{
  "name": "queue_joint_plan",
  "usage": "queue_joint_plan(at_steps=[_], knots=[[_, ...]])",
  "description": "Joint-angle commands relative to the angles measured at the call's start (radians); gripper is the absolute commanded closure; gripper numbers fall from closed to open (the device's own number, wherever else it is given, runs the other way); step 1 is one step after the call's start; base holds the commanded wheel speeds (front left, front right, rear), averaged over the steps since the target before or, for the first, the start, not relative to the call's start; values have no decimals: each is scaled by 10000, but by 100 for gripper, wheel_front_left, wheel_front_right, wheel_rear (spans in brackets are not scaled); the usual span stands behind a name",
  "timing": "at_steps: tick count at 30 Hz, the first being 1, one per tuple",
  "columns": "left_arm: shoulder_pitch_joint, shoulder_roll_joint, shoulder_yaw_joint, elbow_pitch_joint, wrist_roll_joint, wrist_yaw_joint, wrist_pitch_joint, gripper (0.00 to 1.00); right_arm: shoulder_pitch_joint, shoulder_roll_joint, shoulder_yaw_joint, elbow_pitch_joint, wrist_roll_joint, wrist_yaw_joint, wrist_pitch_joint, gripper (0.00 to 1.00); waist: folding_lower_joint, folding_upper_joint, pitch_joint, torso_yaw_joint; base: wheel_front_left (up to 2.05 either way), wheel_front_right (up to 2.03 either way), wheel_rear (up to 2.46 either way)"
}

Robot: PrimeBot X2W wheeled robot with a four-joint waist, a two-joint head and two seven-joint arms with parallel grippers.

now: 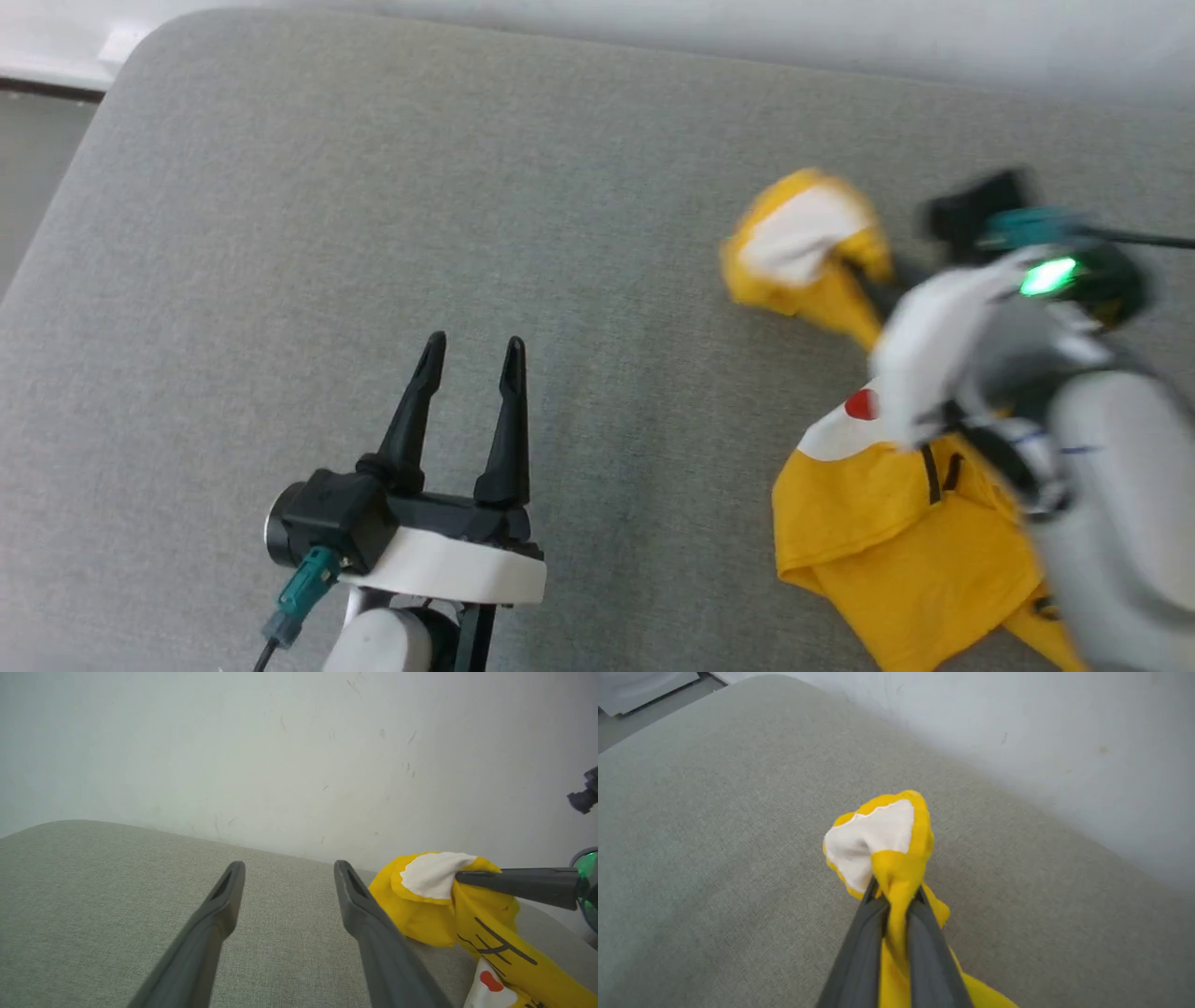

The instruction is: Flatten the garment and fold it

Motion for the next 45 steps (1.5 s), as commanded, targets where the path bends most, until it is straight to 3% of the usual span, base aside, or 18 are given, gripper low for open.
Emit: queue_joint_plan(at_steps=[1,2,3,4,9,14,18,23,29,33,40,41,42,43,45], knots=[[-86,-16,-32,23,-64,-11,-47,0,-159,159,163,295,35,-19,-88,100,1,-1,184,192,0,0,0],[-137,-16,-66,39,-85,-10,-47,0,-286,341,433,791,-20,-19,-203,87,1,-1,242,252,0,0,0],[-188,-16,-106,56,-110,-3,-47,0,-405,486,646,1304,-96,-19,-345,13,1,-1,295,311,0,0,0],[-237,-16,-151,68,-140,9,-47,0,-506,607,801,1809,-166,-19,-458,0,1,-1,340,369,0,0,0],[-375,-16,-260,57,-265,182,-47,0,-1113,792,1208,2952,-158,-19,-1402,0,1,-1,450,424,0,0,0],[-280,-16,-137,115,-143,192,-47,0,-1470,341,961,2569,86,-19,-2238,0,1,-1,275,-16,0,0,0],[-194,-16,-21,117,23,94,-47,0,-1032,67,-117,1761,143,-19,-2781,0,1,-1,64,-459,0,0,0],[-101,-16,126,33,276,-23,-47,0,601,241,-2370,345,-386,-19,-3305,0,1,-1,-22,-949,0,0,0],[37,-17,343,-7,521,-159,-47,0,2966,846,-3841,-758,-954,-19,-2755,0,1,-1,189,-1473,0,0,0],[-68,-17,394,29,593,-277,-47,0,3542,694,-3790,-582,-1020,-19,-2100,0,1,-1,438,-1622,0,0,0],[-435,-17,173,98,620,-354,-47,0,3131,279,-3300,722,-1065,-19,-1816,0,1,-1,853,-1412,0,0,0],[-460,-17,170,107,617,-344,-47,0,3060,272,-3220,933,-964,-19,-1719,23,1,-1,878,-1364,0,0,0],[-475,-17,165,108,608,-331,-47,0,3000,203,-3083,1118,-904,-19,-1588,79,1,-1,899,-1305,0,0,0],[-477,-17,161,107,600,-318,-47,0,2950,124,-2932,1246,-832,-19,-1466,100,1,-1,915,-1248,0,0,0],[-442,-17,200,89,581,-276,-47,0,2832,47,-2753,1340,-608,-19,-1313,100,1,-1,922,-1193,0,0,0]])
